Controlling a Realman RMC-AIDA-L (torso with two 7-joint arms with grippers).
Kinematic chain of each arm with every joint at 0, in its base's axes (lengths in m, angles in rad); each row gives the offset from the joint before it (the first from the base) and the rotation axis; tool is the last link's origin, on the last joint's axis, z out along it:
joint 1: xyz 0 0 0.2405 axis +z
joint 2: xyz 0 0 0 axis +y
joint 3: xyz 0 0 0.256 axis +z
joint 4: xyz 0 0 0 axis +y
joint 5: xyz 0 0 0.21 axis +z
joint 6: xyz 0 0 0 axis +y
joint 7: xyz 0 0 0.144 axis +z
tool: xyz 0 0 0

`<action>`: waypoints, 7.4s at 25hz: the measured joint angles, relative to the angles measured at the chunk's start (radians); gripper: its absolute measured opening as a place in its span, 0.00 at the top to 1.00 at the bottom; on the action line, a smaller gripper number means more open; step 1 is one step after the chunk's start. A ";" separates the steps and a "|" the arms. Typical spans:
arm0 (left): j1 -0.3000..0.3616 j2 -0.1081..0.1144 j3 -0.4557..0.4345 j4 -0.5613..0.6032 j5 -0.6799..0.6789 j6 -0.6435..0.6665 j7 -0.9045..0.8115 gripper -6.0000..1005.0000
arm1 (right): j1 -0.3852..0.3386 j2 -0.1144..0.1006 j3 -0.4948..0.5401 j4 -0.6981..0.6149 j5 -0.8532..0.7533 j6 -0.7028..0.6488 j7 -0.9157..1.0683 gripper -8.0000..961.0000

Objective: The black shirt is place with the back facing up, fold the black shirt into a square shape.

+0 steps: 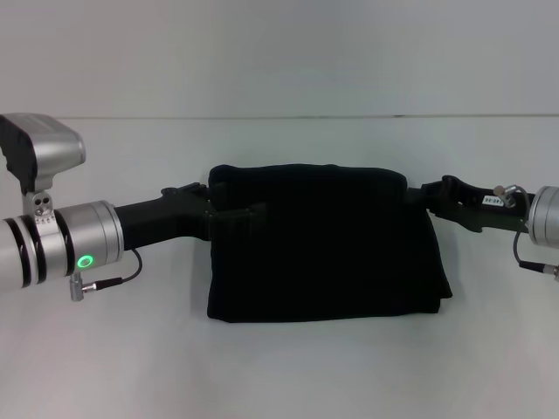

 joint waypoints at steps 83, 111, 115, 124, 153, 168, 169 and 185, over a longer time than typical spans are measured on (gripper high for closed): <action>-0.182 0.016 0.128 -0.185 0.061 -0.549 -0.479 0.25 | -0.107 -0.032 0.181 -0.193 0.066 -0.260 -0.369 0.22; -0.178 0.003 0.131 -0.158 0.060 -0.542 -0.452 0.96 | -0.107 -0.030 0.181 -0.189 0.066 -0.244 -0.377 0.22; -0.181 0.008 0.131 -0.149 0.060 -0.540 -0.452 0.95 | -0.107 -0.029 0.181 -0.189 0.066 -0.245 -0.378 0.22; -0.190 0.017 0.131 -0.144 0.062 -0.546 -0.452 0.93 | -0.107 -0.028 0.181 -0.186 0.066 -0.245 -0.381 0.22; -0.086 0.052 0.073 0.247 0.178 0.146 -0.272 0.29 | 0.043 -0.078 -0.012 -0.321 -0.159 -0.328 -0.493 0.08; -0.129 0.032 0.298 0.371 0.364 0.138 -0.253 0.09 | 0.157 -0.045 -0.103 -0.364 -0.397 -0.358 -0.384 0.08; -0.129 0.032 0.298 0.371 0.365 0.133 -0.253 0.09 | 0.157 -0.042 -0.106 -0.364 -0.397 -0.358 -0.384 0.08; -0.101 0.033 0.280 0.377 0.415 0.132 -0.213 0.09 | 0.111 -0.021 -0.101 -0.375 -0.322 -0.437 -0.466 0.08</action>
